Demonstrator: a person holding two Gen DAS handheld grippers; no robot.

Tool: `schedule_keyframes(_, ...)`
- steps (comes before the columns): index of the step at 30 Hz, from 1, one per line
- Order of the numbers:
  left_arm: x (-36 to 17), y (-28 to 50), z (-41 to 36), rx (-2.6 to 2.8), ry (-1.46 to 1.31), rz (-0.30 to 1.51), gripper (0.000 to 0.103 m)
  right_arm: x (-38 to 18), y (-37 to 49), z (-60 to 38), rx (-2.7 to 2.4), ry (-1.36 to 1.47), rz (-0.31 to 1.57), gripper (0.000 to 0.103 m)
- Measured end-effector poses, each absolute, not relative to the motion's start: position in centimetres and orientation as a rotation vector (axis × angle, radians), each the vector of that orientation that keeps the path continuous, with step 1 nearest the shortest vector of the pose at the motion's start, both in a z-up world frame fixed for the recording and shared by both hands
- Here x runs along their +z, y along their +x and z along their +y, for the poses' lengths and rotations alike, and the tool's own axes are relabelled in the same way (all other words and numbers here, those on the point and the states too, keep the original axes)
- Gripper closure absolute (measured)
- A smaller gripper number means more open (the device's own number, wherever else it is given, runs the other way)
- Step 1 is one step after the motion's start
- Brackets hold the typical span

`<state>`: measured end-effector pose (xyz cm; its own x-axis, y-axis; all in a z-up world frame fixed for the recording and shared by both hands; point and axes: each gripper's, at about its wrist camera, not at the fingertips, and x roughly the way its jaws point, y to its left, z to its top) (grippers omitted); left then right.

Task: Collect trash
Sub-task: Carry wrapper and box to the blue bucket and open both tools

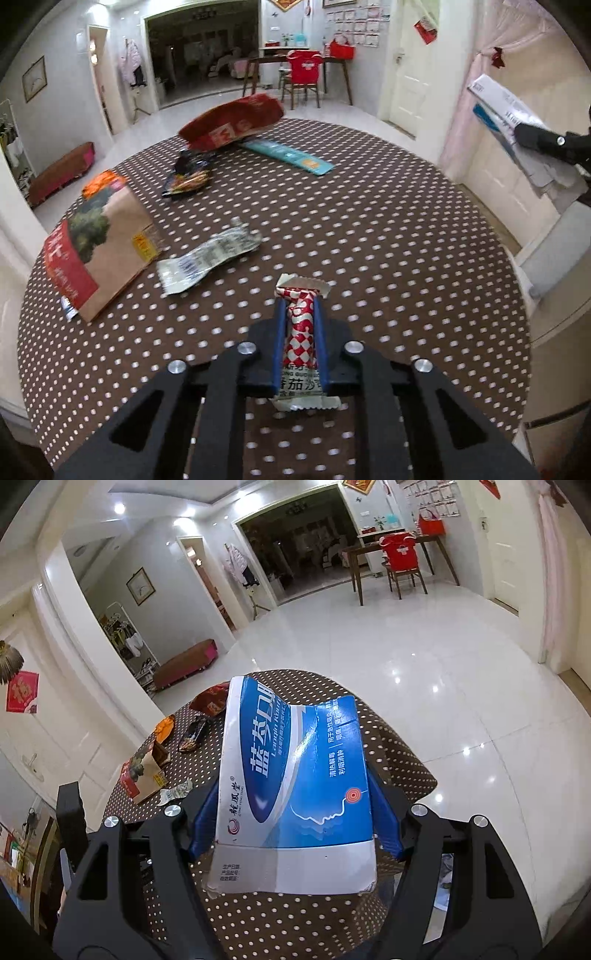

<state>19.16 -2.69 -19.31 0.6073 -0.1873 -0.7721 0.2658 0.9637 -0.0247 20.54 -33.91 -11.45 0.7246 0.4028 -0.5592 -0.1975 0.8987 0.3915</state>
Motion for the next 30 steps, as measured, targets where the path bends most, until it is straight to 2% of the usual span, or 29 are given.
schedule_keyframes(7, -15.9, 19.5, -5.7, -0.326, 0.056, 0.799, 0.09, -11.1, 19.7, -36.6, 0.286, 0.351, 0.657, 0.034)
schedule_keyframes(18, -10.3, 20.9, -16.6, -0.505, 0.042, 0.655, 0.09, -10.2, 18.0, -43.9, 0.156, 0.417, 0.6, 0.034)
schedule_keyframes(24, -10.9, 22.2, -24.1, -0.592, 0.057, 0.681, 0.09, -11.3, 17.5, -48.7, 0.063, 0.461, 0.602, 0.034)
schedule_keyframes(30, -15.6, 24.2, -31.4, -0.652, 0.114, 0.812, 0.09, -15.5, 18.0, -53.9, -0.024, 0.555, 0.673, 0.034)
